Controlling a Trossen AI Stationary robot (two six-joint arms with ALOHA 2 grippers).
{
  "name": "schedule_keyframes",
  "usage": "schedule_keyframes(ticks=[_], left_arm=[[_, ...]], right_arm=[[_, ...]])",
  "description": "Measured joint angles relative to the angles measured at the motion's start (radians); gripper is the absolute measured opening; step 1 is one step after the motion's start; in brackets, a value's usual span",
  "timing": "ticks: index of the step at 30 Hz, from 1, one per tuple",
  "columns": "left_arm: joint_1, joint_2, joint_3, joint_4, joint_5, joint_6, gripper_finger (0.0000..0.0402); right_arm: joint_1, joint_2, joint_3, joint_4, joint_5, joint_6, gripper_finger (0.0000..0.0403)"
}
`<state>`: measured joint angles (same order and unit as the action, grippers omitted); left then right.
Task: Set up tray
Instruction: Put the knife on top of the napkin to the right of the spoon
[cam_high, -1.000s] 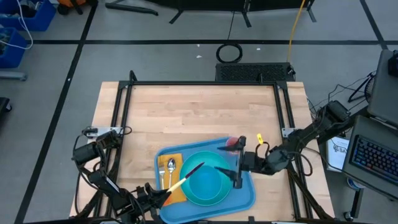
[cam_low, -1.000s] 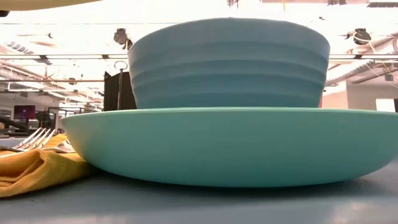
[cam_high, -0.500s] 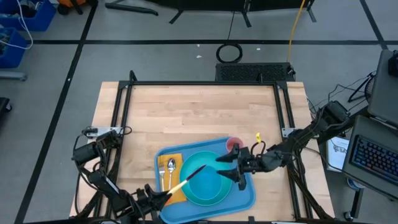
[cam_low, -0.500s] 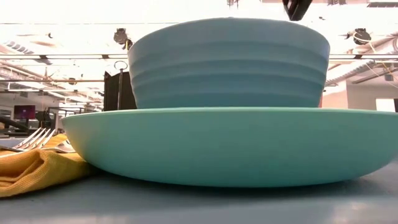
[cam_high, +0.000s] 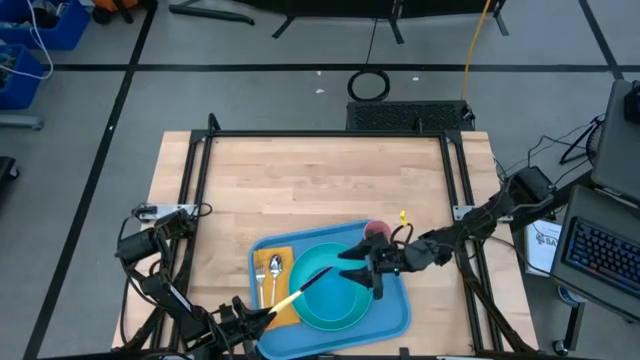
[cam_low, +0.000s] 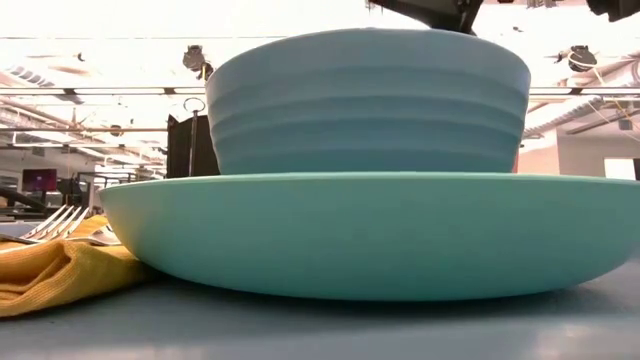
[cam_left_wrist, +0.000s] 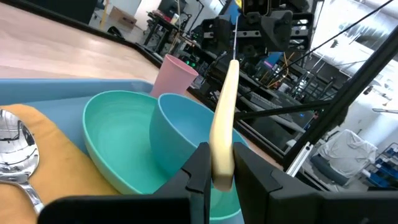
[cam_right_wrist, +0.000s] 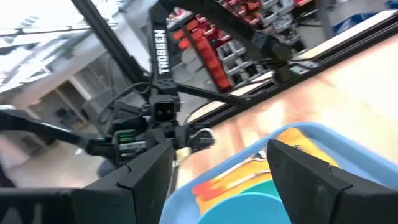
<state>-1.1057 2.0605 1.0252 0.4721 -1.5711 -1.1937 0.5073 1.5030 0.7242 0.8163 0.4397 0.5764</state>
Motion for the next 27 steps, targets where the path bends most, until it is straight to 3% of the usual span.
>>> schedule_keyframes(ticks=[9,18,27], left_arm=[[0.000,0.000,0.000,-0.001,0.000,0.008,0.0048],[0.007,0.000,0.000,-0.006,0.000,0.012,0.0048],[0.012,0.000,0.000,-0.007,0.000,0.012,0.0048]], right_arm=[[-0.024,0.030,0.000,0.058,-0.104,0.017,0.0249],[-0.035,0.031,0.000,0.054,-0.130,-0.002,0.0213],[-0.038,0.031,0.000,0.054,-0.130,0.002,0.0208]])
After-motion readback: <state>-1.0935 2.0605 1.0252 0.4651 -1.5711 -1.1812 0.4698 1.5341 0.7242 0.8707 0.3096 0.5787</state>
